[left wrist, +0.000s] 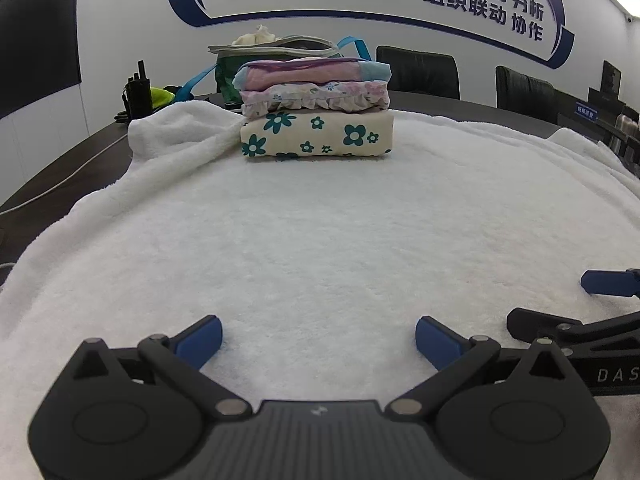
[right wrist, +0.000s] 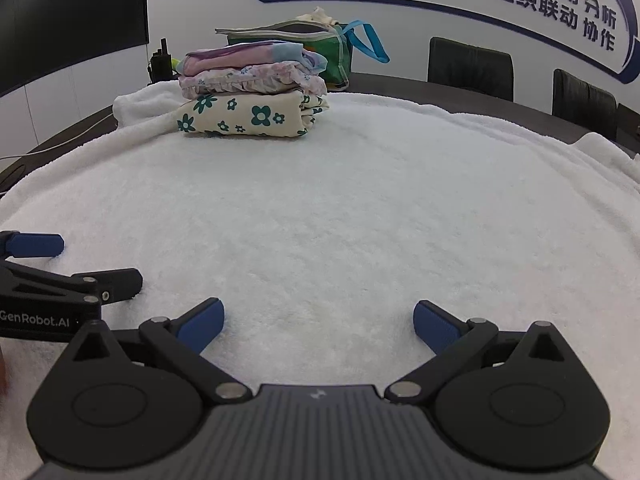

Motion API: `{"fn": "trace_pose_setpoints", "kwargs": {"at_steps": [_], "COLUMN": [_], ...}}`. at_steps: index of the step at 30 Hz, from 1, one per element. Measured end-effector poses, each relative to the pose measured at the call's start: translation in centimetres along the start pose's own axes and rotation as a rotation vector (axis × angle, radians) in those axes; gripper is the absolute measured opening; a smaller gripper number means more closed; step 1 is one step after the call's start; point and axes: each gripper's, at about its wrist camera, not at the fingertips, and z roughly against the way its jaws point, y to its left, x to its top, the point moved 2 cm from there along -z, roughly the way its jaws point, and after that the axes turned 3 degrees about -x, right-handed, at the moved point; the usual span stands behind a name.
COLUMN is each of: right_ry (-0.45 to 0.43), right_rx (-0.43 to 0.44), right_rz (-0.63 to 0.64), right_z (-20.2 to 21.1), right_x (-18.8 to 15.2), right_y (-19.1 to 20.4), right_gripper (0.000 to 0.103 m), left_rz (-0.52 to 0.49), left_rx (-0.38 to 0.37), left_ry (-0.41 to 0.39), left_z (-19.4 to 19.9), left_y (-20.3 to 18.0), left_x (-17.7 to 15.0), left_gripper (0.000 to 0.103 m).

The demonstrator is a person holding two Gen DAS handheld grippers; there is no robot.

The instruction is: Fold clothes

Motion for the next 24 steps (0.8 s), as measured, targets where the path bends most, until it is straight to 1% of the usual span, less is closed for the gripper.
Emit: {"fn": "trace_pose_setpoints", "kwargs": {"at_steps": [7, 14, 16, 18, 21, 24], "right_ry": [0.001, -0.004, -0.012, -0.010, -0.001, -0.004], "right_rx": [0.021, 0.024, 0.041, 0.038, 0.006, 0.020], "right_rz": [0.026, -0.036, -0.063, -0.059, -0.023, -0.039], "right_z": [0.0, -0.1, 0.0, 0.0, -0.1, 0.0], "right_x": [0.1, 0.1, 0.1, 0.1, 0.1, 0.1], "right_y": [0.4, -0.5, -1.0, -0.9, -0.2, -0.5], "right_gripper": [0.103, 0.102, 0.102, 0.102, 0.102, 0.102], "left_rz": [-0.002, -0.003, -0.008, -0.013, -0.005, -0.007], "left_rx": [0.003, -0.013, -0.025, -0.033, -0.017, -0.007], "left_ry": [0.002, -0.004, -0.007, -0.010, -0.003, -0.001], "left_z": [0.0, 0.2, 0.2, 0.3, 0.2, 0.1], "left_y": [0.0, 0.0, -0.1, -0.2, -0.1, -0.2], "left_x": [0.0, 0.0, -0.1, -0.1, -0.1, -0.1], "left_gripper": [0.103, 0.103, 0.103, 0.103, 0.103, 0.103]}}
